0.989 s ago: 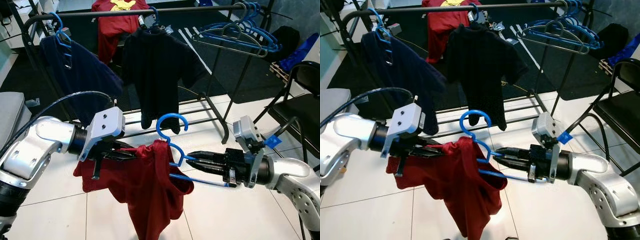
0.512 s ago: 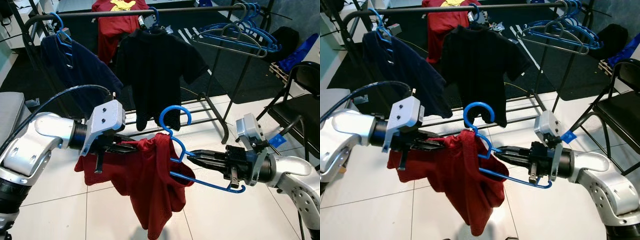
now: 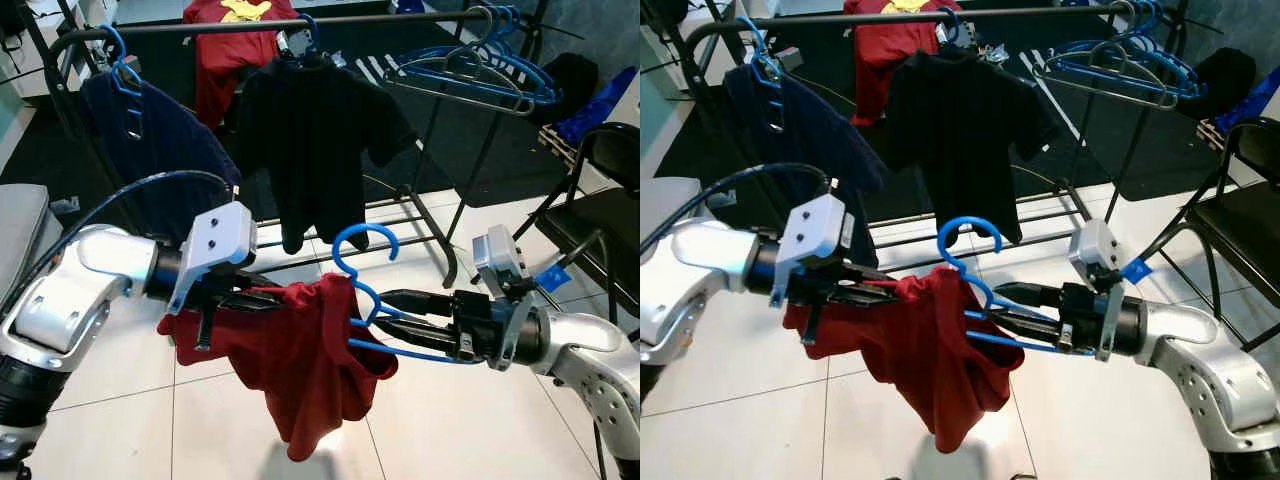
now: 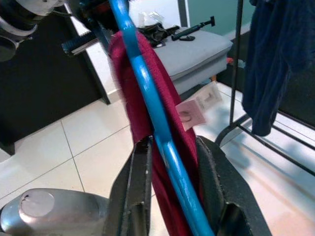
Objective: Hang hanger
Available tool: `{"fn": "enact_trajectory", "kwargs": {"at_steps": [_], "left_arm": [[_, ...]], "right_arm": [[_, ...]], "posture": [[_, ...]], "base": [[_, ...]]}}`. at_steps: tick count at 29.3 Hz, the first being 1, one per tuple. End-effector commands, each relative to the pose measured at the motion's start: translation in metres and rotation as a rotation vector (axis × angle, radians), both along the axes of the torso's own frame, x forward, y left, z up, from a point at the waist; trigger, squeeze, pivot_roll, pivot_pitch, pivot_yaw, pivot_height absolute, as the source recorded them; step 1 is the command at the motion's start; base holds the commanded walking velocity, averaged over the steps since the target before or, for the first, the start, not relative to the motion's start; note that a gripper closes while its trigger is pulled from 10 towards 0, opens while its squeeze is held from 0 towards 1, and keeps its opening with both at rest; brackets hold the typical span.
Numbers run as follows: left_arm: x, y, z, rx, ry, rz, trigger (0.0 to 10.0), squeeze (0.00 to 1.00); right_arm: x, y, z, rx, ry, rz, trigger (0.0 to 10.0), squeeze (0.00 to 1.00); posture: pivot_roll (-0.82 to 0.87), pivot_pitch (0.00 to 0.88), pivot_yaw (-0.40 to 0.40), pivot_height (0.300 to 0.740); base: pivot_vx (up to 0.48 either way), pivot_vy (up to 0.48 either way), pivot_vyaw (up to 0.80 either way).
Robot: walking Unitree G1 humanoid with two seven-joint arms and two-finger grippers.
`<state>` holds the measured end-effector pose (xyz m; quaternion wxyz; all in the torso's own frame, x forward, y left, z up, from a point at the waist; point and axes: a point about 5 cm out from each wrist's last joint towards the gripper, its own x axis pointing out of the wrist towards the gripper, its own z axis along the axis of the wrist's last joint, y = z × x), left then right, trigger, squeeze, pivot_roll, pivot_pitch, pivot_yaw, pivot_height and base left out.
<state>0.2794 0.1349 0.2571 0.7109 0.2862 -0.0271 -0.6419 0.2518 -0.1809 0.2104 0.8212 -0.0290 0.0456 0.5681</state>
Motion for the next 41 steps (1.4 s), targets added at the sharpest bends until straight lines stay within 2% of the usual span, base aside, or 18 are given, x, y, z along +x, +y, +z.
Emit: {"fn": "enact_trajectory", "kwargs": {"at_steps": [1, 2, 10, 11, 12, 13, 25, 32, 33, 34, 35, 37, 40, 41], "left_arm": [[-0.012, -0.018, 0.016, -0.064, -0.060, -0.131, 0.0, 0.00], [-0.013, -0.024, 0.017, -0.070, -0.062, -0.159, 0.0, 0.00], [-0.016, -0.036, 0.018, -0.075, -0.070, -0.217, 0.0, 0.00], [-0.016, -0.038, 0.019, -0.072, -0.074, -0.227, 0.0, 0.00], [-0.016, -0.038, 0.019, -0.072, -0.074, -0.227, 0.0, 0.00], [-0.016, -0.039, 0.019, -0.069, -0.078, -0.233, 0.0, 0.00], [-0.013, -0.041, 0.018, -0.049, -0.094, -0.233, 0.0, 0.00], [-0.005, -0.039, 0.018, -0.061, -0.117, -0.177, 0.0, 0.00], [-0.001, -0.037, 0.021, -0.092, -0.110, -0.146, 10.0, 1.00], [-0.001, -0.037, 0.021, -0.092, -0.110, -0.146, 10.0, 1.00], [0.006, -0.034, 0.027, -0.162, -0.112, -0.085, 10.0, 1.00], [0.006, -0.034, 0.027, -0.162, -0.112, -0.085, 10.0, 1.00], [0.014, -0.025, 0.037, -0.250, -0.125, -0.004, 10.0, 1.00], [0.014, -0.025, 0.037, -0.250, -0.125, -0.004, 10.0, 1.00]], "right_arm": [[-0.003, 0.009, -0.008, 0.000, 0.044, 0.051, 10.0, 0.00], [-0.004, 0.011, -0.008, -0.003, 0.054, 0.069, 10.0, 0.00], [-0.007, 0.014, -0.009, -0.009, 0.071, 0.108, 9.8, 0.00], [-0.008, 0.015, -0.010, -0.016, 0.076, 0.116, 1.9, 0.00], [-0.008, 0.015, -0.010, -0.016, 0.076, 0.116, 1.9, 0.00], [-0.008, 0.015, -0.011, -0.023, 0.081, 0.122, 0.0, 0.00], [-0.012, 0.016, -0.013, -0.048, 0.095, 0.152, 0.0, 0.00], [-0.008, 0.014, -0.011, -0.046, 0.073, 0.120, 0.0, 0.00], [-0.005, 0.013, -0.010, -0.037, 0.062, 0.101, 0.0, 0.00], [-0.005, 0.013, -0.010, -0.037, 0.062, 0.101, 0.0, 0.00], [-0.002, 0.011, -0.007, -0.009, 0.042, 0.064, 0.0, 0.00], [-0.002, 0.011, -0.007, -0.009, 0.042, 0.064, 0.0, 0.00], [0.001, 0.009, -0.001, 0.035, 0.017, 0.031, 0.0, 0.00], [0.001, 0.009, -0.001, 0.035, 0.017, 0.031, 0.0, 0.00]], "posture": [[-0.03, 0.164, 0.026, 0.740], [-0.03, 0.163, 0.025, 0.740], [-0.03, 0.163, 0.026, 0.740], [-0.03, 0.163, 0.027, 0.740], [-0.03, 0.163, 0.027, 0.740], [-0.03, 0.163, 0.027, 0.740], [-0.04, 0.160, 0.025, 0.740], [-0.04, 0.160, 0.025, 0.740], [-0.03, 0.160, 0.026, 0.740], [-0.03, 0.160, 0.026, 0.740], [-0.04, 0.161, 0.027, 0.740], [-0.04, 0.161, 0.027, 0.740], [-0.03, 0.163, 0.029, 0.740], [-0.03, 0.163, 0.029, 0.740]], "base": [[0.000, 0.000, 0.00], [0.000, 0.000, 0.00], [0.000, 0.000, 0.00], [0.000, 0.000, 0.00], [0.000, 0.000, 0.00], [0.000, 0.000, 0.00], [0.000, 0.000, 0.00], [0.000, 0.000, 0.00], [0.000, 0.000, 0.00], [0.000, 0.000, 0.00], [0.000, 0.000, 0.00], [0.000, 0.000, 0.00], [0.000, 0.000, 0.00], [0.000, 0.000, 0.00]]}}
